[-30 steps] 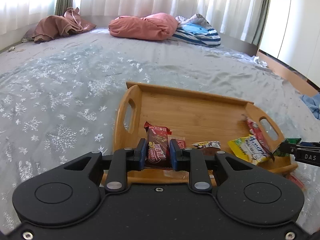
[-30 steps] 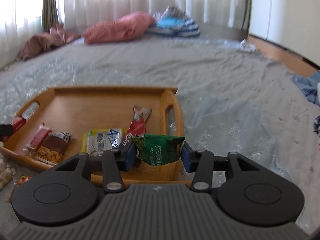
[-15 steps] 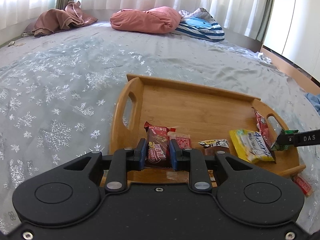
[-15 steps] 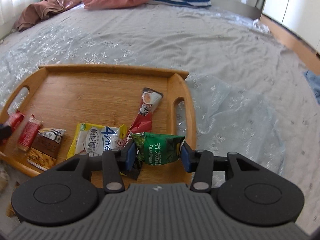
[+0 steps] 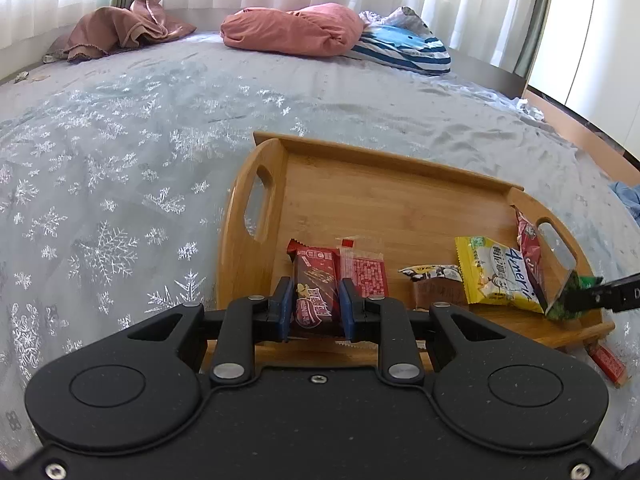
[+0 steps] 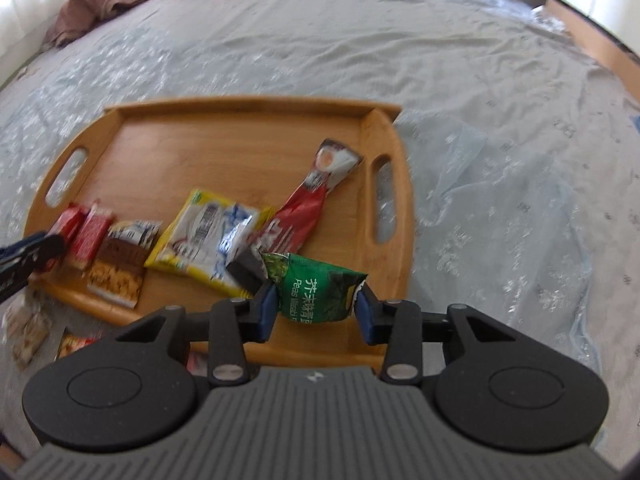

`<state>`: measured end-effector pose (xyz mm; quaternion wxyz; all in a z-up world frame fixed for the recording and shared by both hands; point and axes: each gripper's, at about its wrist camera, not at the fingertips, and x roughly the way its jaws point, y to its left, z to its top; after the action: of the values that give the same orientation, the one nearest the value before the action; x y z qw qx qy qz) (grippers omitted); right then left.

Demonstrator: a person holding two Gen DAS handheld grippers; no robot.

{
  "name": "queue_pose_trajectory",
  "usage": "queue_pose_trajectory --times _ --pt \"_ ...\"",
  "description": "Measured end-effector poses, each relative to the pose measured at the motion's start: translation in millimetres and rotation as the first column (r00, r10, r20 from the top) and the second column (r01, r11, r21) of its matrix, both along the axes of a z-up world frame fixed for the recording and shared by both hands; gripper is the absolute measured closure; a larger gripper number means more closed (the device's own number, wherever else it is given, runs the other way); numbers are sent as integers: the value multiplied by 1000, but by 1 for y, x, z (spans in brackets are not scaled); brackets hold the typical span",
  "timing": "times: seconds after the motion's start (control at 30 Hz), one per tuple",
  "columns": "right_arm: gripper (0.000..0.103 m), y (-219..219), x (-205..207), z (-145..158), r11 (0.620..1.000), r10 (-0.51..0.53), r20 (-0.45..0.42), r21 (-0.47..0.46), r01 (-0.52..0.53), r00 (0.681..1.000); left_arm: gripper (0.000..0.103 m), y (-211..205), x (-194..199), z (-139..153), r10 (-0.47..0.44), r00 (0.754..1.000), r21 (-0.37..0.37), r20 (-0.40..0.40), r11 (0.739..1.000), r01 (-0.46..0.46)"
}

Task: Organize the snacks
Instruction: 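Carry the red bar and green bag over the tray with both tools, then open both tools to drop the snacks onto the tray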

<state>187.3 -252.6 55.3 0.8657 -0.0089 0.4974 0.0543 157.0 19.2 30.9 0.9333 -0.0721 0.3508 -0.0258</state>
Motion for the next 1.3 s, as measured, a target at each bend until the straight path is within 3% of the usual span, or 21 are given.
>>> queue_pose_trajectory --times 0.63,1.23,1.3 --pt "59 0 24 -12 999 10 -59 54 -7 998 80 0 -1 -5 -3 1000 -7 -16 1000 2" --pt "59 -10 16 -18 992 40 -122 124 -24 992 79 -2 -10 -4 -13 1000 3 -13 1000 13" --pt "59 -10 16 -17 992 38 -123 125 -22 992 75 -2 -12 -2 -17 1000 7 -11 1000 17"
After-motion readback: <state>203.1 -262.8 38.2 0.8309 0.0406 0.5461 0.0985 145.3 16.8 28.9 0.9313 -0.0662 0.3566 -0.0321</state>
